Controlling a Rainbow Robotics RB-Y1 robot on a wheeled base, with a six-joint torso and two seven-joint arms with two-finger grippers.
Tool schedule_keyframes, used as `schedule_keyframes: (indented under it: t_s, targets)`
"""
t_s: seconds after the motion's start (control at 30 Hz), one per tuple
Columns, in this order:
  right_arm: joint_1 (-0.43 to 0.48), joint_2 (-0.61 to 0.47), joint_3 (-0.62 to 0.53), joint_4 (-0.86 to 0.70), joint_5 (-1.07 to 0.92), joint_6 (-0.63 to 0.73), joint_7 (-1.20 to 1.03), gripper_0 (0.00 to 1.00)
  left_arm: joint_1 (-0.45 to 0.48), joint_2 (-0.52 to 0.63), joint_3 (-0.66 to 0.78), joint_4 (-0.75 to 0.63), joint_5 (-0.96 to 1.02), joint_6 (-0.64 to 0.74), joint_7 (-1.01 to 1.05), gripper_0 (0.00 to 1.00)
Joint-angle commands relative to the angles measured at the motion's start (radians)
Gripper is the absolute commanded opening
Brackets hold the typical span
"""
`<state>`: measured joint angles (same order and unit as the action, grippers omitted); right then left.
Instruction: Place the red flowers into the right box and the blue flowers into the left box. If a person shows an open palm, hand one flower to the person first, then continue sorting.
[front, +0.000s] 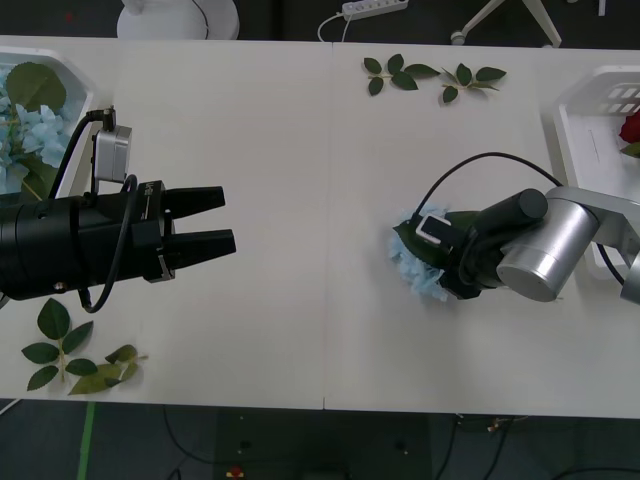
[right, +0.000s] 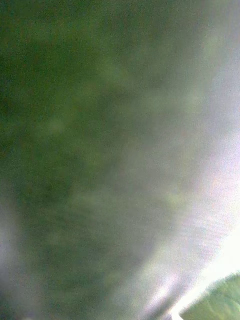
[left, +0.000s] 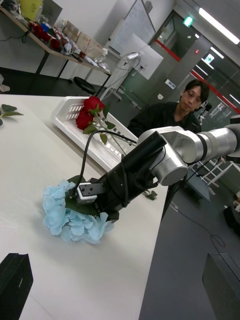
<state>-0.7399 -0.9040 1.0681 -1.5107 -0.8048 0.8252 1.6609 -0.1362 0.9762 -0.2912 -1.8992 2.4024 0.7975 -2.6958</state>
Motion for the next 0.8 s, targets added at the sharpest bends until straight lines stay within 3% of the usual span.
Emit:
schedule_keyframes:
  t_s: [0.03,0.17,0.43,0.63,0.8]
  targets:
    - [0.002,0.008,0.024,0.026,0.006,-0.009,0.016,0.00,-0.034,0.041,-0.008,-0.032,0.015,-0.012,-0.009,1.00]
    - [0.002,-0.042,-0.022,-0.049,-0.059,0.002,0.014,0.00,-0.034,0.041,-0.008,-0.032,0.015,-0.012,-0.009,1.00]
    - [0.001,-0.150,-0.267,-0.284,-0.284,0.106,0.028,0.00,-0.034,0.041,-0.008,-0.032,0.015,-0.012,-0.009,1.00]
    - [-0.003,-0.118,-0.462,-0.333,-0.441,0.106,0.034,0.00,-0.034,0.041,-0.008,-0.032,0.015,-0.012,-0.009,1.00]
    - [-0.084,-0.039,-0.517,-0.307,-0.545,0.089,0.039,0.00,-0.034,0.041,-0.008,-0.032,0.015,-0.012,-0.009,1.00]
